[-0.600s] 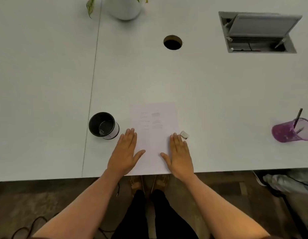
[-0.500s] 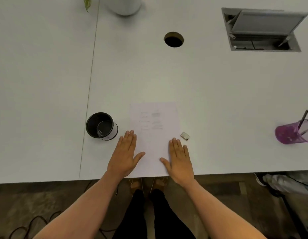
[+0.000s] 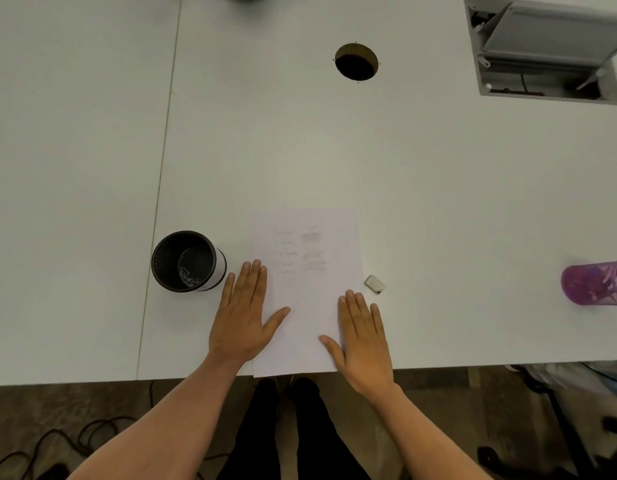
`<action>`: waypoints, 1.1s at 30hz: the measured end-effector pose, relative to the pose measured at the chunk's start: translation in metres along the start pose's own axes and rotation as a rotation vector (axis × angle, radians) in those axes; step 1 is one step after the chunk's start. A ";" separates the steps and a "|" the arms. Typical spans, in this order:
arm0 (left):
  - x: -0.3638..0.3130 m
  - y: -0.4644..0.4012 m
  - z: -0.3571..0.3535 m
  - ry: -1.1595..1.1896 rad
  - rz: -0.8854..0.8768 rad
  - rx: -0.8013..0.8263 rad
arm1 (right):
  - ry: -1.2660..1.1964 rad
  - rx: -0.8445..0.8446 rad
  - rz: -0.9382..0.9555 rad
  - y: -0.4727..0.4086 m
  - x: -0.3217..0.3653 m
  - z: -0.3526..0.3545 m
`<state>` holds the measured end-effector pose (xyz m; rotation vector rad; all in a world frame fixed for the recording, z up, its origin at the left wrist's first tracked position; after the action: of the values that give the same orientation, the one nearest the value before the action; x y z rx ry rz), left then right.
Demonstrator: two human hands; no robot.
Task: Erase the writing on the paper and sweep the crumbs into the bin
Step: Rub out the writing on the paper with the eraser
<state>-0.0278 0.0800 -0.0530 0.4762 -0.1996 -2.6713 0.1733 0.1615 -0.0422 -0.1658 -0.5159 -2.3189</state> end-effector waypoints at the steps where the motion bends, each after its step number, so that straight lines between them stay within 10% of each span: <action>1: 0.000 0.000 -0.001 -0.012 0.002 0.004 | -0.017 -0.020 -0.004 -0.001 0.000 0.003; 16: 0.000 -0.002 -0.004 -0.054 0.000 0.001 | -0.532 -0.446 -0.432 -0.030 -0.060 0.064; 33: -0.002 -0.004 -0.004 -0.064 -0.027 -0.017 | -0.557 -0.173 -0.185 -0.072 0.052 0.036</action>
<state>-0.0264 0.0843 -0.0568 0.3912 -0.1903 -2.7151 0.0841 0.1892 -0.0187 -0.8980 -0.6180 -2.4892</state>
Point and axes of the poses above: each hand's wrist, its own y-axis away from the middle knuckle, its own z-axis out of the back of the hand, x = y × z, the point moved 7 cm from there along -y, towards the middle knuckle, and after that the axes turned 3 degrees about z, right-handed, at the moved point
